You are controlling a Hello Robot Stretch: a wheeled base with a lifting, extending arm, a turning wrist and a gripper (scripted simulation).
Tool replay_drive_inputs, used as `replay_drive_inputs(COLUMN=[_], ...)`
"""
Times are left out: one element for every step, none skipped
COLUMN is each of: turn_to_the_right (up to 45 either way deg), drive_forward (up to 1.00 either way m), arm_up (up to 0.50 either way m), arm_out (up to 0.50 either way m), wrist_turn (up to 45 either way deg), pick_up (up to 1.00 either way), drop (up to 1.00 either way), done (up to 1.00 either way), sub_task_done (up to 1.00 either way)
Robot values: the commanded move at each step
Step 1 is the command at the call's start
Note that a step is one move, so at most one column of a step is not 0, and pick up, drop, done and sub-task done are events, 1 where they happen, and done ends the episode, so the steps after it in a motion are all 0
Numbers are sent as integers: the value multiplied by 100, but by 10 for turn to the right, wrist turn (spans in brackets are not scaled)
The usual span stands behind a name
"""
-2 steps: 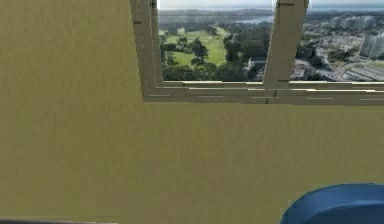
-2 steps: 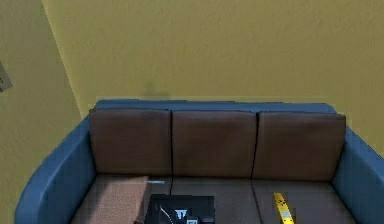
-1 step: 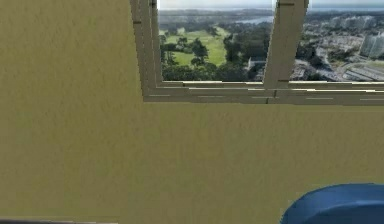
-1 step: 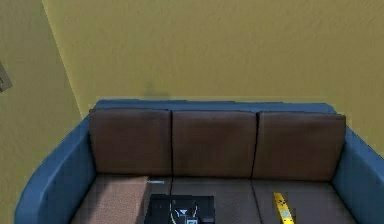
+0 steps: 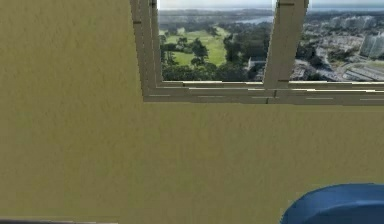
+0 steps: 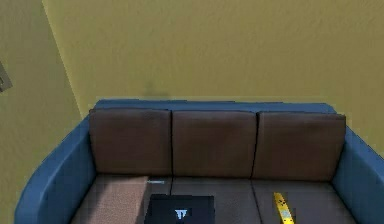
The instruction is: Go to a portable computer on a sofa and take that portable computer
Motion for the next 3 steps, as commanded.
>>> replay_drive_inputs(turn_to_the_right=[0,0,0], drive_forward=[0,0,0], arm_up=[0,10,0], arm_out=[0,0,0], wrist_turn=[0,0,0], pick_up=[100,0,0], drop=[0,0,0], done=[0,0,100], sub_task_done=[0,0,0])
